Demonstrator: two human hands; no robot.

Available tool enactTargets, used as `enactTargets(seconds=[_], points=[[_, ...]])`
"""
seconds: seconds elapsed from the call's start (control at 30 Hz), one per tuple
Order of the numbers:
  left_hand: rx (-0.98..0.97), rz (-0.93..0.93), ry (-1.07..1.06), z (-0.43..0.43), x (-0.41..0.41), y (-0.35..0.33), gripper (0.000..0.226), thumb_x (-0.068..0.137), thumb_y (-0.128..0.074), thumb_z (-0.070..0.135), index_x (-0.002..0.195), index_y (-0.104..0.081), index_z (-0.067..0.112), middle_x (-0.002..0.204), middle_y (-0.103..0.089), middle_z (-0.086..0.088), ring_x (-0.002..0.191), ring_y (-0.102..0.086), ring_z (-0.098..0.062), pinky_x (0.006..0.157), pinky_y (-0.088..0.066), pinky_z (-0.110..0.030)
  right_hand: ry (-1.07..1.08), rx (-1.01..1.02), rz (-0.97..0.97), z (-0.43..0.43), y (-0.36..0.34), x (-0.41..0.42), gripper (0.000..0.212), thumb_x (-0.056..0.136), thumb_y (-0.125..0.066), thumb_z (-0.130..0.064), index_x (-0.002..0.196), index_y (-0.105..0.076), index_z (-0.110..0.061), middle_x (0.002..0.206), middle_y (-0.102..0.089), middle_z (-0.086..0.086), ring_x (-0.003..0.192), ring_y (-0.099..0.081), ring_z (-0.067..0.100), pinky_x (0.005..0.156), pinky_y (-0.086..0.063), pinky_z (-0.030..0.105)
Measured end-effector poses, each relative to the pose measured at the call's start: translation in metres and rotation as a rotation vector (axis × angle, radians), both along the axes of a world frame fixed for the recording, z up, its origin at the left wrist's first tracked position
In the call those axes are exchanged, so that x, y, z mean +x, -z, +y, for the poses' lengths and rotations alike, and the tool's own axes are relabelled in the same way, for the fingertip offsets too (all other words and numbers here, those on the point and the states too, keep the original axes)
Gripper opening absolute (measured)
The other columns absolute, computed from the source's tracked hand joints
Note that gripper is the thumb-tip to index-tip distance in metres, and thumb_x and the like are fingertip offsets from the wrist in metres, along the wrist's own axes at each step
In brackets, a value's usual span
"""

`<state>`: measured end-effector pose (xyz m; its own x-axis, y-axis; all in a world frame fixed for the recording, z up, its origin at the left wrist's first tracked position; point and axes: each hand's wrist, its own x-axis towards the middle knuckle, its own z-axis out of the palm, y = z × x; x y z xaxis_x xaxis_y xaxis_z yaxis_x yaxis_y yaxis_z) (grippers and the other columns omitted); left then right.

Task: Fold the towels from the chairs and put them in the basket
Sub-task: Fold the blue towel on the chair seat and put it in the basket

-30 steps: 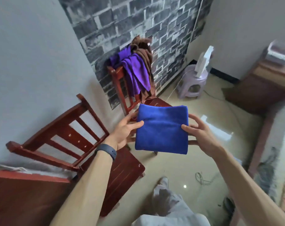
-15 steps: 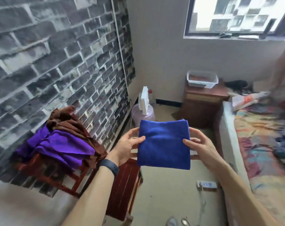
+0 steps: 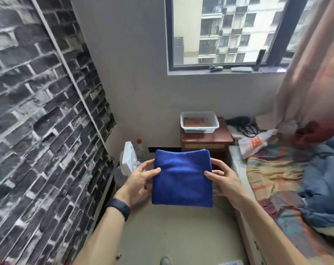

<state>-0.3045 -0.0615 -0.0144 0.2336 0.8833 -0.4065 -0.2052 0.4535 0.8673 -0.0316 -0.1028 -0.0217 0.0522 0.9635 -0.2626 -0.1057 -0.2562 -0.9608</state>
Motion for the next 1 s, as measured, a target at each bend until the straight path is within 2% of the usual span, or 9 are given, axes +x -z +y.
enactTargets(seconds=[0.07, 0.13, 0.17, 0.27, 0.43, 0.63, 0.8, 0.93, 1.0], points=[[-0.013, 0.005, 0.019, 0.049, 0.012, 0.006, 0.033, 0.092, -0.066, 0.009, 0.123, -0.063, 0.019, 0.099, -0.076, -0.004, 0.079, -0.073, -0.017, 0.062, -0.057, -0.032, 0.022, -0.011, 0.006, 0.044, 0.007, 0.011, 0.041, 0.092, -0.071, -0.011, 0.125, -0.063, -0.034, 0.102, -0.074, 0.013, 0.093, -0.075, 0.026, 0.059, -0.059, 0.039], [-0.013, 0.022, 0.053, 0.101, 0.022, 0.011, 0.038, 0.089, -0.071, 0.013, 0.125, -0.063, 0.022, 0.111, -0.074, -0.006, 0.09, -0.072, -0.02, 0.077, -0.057, -0.038, 0.047, -0.022, 0.005, 0.09, 0.011, 0.021, 0.041, 0.091, -0.071, -0.012, 0.125, -0.063, -0.035, 0.102, -0.075, 0.012, 0.092, -0.075, 0.025, 0.061, -0.06, 0.041], [-0.01, 0.035, 0.072, 0.128, 0.027, 0.014, 0.038, 0.088, -0.071, 0.015, 0.124, -0.064, 0.024, 0.115, -0.073, -0.007, 0.093, -0.071, -0.022, 0.079, -0.056, -0.04, 0.057, -0.031, 0.002, 0.112, 0.015, 0.026, 0.042, 0.091, -0.072, -0.013, 0.125, -0.063, -0.035, 0.103, -0.075, 0.011, 0.093, -0.075, 0.026, 0.063, -0.06, 0.043], [-0.014, 0.075, 0.118, 0.205, 0.045, 0.018, 0.036, 0.088, -0.072, 0.017, 0.122, -0.064, 0.025, 0.117, -0.072, -0.005, 0.098, -0.07, -0.022, 0.075, -0.057, -0.04, 0.1, -0.054, 0.004, 0.176, 0.019, 0.044, 0.043, 0.09, -0.073, -0.014, 0.125, -0.062, -0.035, 0.104, -0.074, 0.011, 0.094, -0.074, 0.026, 0.065, -0.059, 0.044], [-0.054, 0.129, 0.204, 0.313, 0.08, 0.027, 0.036, 0.088, -0.073, 0.021, 0.122, -0.063, 0.027, 0.114, -0.074, -0.002, 0.095, -0.07, -0.019, 0.082, -0.055, -0.044, 0.163, -0.103, -0.011, 0.266, 0.024, 0.071, 0.037, 0.091, -0.072, -0.015, 0.122, -0.063, -0.034, 0.108, -0.074, 0.011, 0.093, -0.074, 0.025, 0.063, -0.059, 0.04], [-0.125, 0.18, 0.273, 0.42, 0.123, 0.061, 0.034, 0.089, -0.073, 0.022, 0.121, -0.062, 0.027, 0.112, -0.075, -0.001, 0.096, -0.072, -0.019, 0.079, -0.058, -0.044, 0.213, -0.178, -0.029, 0.361, 0.052, 0.106, 0.033, 0.092, -0.07, -0.016, 0.12, -0.062, -0.033, 0.108, -0.072, 0.01, 0.094, -0.073, 0.024, 0.059, -0.059, 0.035], [-0.215, 0.228, 0.277, 0.516, 0.167, 0.106, 0.032, 0.09, -0.071, 0.025, 0.12, -0.061, 0.026, 0.111, -0.075, 0.0, 0.1, -0.073, -0.023, 0.08, -0.059, -0.043, 0.206, -0.276, -0.054, 0.464, 0.095, 0.15, 0.033, 0.093, -0.069, -0.013, 0.117, -0.063, -0.036, 0.096, -0.077, 0.002, 0.091, -0.074, 0.022, 0.06, -0.058, 0.035], [-0.315, 0.269, 0.219, 0.581, 0.203, 0.139, 0.029, 0.091, -0.07, 0.024, 0.118, -0.061, 0.024, 0.112, -0.074, -0.002, 0.098, -0.073, -0.023, 0.075, -0.058, -0.04, 0.174, -0.394, -0.063, 0.542, 0.128, 0.187, 0.033, 0.093, -0.069, -0.014, 0.118, -0.063, -0.035, 0.103, -0.075, 0.005, 0.091, -0.073, 0.024, 0.062, -0.058, 0.037], [-0.36, 0.306, 0.192, 0.606, 0.219, 0.155, 0.027, 0.092, -0.069, 0.023, 0.118, -0.059, 0.024, 0.111, -0.074, -0.002, 0.099, -0.072, -0.024, 0.073, -0.057, -0.039, 0.159, -0.451, -0.076, 0.576, 0.145, 0.201, 0.033, 0.093, -0.069, -0.015, 0.117, -0.063, -0.035, 0.101, -0.075, 0.005, 0.089, -0.073, 0.024, 0.063, -0.058, 0.037]])
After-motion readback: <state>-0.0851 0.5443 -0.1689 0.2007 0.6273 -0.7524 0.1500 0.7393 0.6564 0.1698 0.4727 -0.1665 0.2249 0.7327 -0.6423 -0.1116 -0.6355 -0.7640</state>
